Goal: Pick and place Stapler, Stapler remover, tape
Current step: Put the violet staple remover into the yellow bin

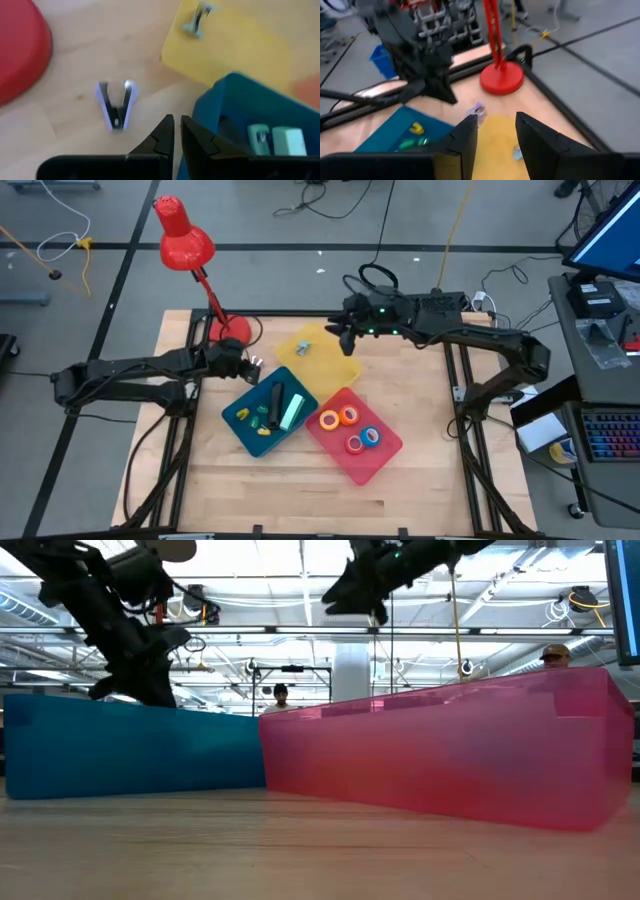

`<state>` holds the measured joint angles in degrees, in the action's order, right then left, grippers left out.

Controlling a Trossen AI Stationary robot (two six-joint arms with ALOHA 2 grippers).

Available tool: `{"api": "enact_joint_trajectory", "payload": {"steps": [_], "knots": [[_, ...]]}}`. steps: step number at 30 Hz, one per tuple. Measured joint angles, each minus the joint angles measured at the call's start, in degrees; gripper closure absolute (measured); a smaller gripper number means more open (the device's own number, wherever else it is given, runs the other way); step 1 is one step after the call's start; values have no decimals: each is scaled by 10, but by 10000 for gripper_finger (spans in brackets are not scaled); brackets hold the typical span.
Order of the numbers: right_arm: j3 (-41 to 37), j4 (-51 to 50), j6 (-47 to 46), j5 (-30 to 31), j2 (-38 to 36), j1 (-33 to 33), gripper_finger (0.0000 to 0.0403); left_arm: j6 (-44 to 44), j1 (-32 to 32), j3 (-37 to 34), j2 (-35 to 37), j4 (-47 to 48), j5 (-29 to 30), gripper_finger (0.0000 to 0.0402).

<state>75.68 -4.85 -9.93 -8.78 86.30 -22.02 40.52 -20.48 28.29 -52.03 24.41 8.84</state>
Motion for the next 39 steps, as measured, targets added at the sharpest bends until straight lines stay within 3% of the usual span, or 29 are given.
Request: {"api": "enact_joint_trajectory", "payload": {"steps": [4, 21, 39], "knots": [[0, -2, 2, 29, -24, 0, 278, -3, -21, 0, -18, 1, -37, 369], [-1, -36, 21, 28, -36, -1, 288, -48, -69, 0, -78, -7, -88, 369], [-1, -36, 21, 28, -36, -2, 293, -81, -74, 0, -89, -37, -88, 369]]}}
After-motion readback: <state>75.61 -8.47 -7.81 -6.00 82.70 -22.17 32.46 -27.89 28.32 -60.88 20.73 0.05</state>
